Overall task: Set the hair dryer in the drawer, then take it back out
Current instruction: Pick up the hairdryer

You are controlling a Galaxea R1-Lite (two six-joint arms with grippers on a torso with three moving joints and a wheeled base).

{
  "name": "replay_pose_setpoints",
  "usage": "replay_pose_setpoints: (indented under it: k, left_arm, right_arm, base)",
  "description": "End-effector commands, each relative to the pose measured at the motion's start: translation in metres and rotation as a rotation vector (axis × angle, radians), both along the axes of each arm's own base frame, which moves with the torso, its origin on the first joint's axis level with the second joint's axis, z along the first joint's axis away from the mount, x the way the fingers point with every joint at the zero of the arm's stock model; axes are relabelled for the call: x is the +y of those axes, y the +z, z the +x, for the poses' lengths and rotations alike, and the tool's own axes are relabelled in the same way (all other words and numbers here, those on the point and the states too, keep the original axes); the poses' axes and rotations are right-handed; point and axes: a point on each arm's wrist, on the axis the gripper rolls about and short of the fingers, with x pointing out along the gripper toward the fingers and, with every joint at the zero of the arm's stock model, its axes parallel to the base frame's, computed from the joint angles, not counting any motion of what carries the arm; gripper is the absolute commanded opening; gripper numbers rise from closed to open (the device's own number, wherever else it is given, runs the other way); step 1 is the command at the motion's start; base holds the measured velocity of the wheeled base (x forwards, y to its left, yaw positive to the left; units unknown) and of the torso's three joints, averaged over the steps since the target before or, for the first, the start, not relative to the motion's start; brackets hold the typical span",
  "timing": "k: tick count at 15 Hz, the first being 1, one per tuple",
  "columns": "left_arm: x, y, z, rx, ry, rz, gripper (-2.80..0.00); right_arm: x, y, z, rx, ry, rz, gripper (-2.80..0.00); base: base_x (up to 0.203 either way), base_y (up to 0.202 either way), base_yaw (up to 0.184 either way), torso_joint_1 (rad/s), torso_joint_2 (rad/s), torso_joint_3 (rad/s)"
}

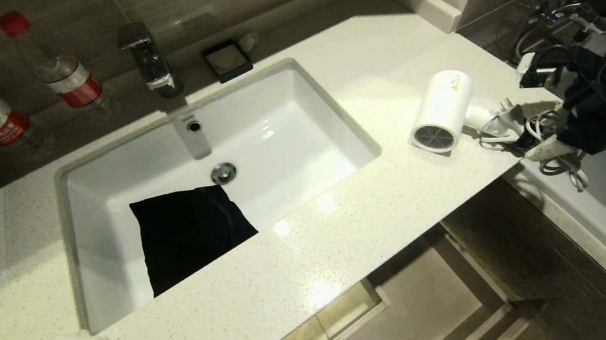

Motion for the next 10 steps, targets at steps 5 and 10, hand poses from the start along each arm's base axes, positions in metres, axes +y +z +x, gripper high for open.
replay_pose_setpoints:
  k: [5, 10]
  left_arm:
    - [0.000, 0.000, 0.000, 0.000, 0.000, 0.000, -2.80]
    - [0.000, 0.000, 0.000, 0.000, 0.000, 0.000, -2.80]
  right_arm:
    - [0.000, 0.009, -0.002, -0.059, 0.001, 0.002, 0.00]
    - [0.002, 0.005, 0.011, -0.060, 0.015, 0.016, 0.00]
  base:
    - [0.000, 0.000, 0.000, 0.000, 0.00, 0.000]
    - [0.000, 0.000, 0.000, 0.000, 0.00, 0.000]
